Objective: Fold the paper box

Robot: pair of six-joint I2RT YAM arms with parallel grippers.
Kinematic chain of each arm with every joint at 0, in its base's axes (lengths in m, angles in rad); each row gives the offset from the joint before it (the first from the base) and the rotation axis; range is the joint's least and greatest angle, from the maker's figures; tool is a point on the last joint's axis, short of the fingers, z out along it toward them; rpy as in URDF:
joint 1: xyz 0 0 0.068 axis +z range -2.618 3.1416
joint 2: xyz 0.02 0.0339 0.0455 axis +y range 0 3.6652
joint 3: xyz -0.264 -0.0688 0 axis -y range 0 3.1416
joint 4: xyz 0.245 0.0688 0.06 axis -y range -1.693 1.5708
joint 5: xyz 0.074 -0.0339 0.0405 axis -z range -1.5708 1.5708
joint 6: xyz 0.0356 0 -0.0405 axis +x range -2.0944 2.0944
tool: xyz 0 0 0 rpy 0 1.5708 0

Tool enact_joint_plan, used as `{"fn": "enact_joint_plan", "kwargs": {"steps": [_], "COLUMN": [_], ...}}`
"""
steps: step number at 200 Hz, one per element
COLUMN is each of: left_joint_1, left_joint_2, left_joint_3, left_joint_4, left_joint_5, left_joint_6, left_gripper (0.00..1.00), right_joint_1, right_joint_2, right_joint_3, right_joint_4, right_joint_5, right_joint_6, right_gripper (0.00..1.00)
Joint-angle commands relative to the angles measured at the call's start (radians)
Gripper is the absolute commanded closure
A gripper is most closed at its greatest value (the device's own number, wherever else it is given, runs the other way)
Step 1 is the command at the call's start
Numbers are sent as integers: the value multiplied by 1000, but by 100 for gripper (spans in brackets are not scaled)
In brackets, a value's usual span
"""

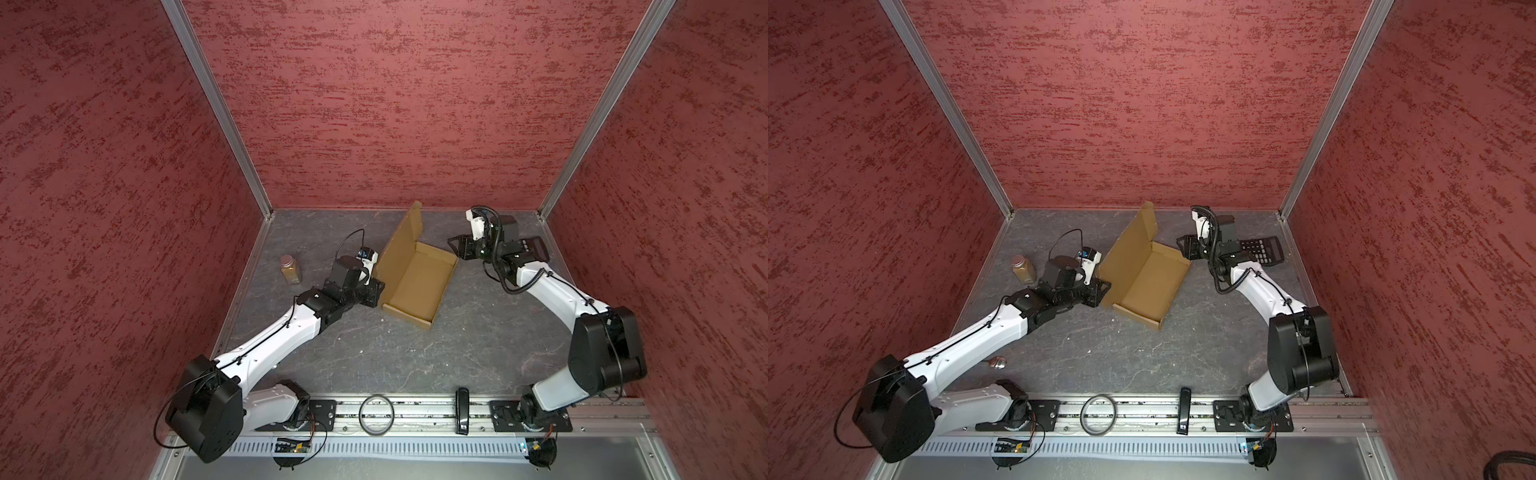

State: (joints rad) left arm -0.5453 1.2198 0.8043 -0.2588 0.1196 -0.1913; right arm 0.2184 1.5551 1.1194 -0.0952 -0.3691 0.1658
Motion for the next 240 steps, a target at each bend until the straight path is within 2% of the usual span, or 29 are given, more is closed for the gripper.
{"fn": "enact_joint_plan", "kwargs": {"steps": [1, 70, 103, 145, 240], "left_joint_1": [13, 32, 31, 34, 82], "left_joint_2": [16, 41, 49, 80, 234], "left_joint_3": [25, 24, 35, 63, 199], "left_joint_4": [48, 80, 77, 65, 86], "left_joint_5": [47, 112, 121, 104, 91], "left_joint_6": [40, 78, 113, 164, 276], "left_gripper": [74, 85, 88, 91, 97], "right_joint_1": [-16, -79, -106, -137, -174], "right_joint_2": [-2, 25, 59, 121, -19], "right_joint_3": [38, 46, 48, 92, -35], "right_joint_4": [17, 38, 93, 112, 86], "right_joint_5": [-27, -99, -146, -219, -188], "right_joint_6": [-19, -66, -112, -150, -184], "right_gripper": [46, 44, 40, 40, 39]}}
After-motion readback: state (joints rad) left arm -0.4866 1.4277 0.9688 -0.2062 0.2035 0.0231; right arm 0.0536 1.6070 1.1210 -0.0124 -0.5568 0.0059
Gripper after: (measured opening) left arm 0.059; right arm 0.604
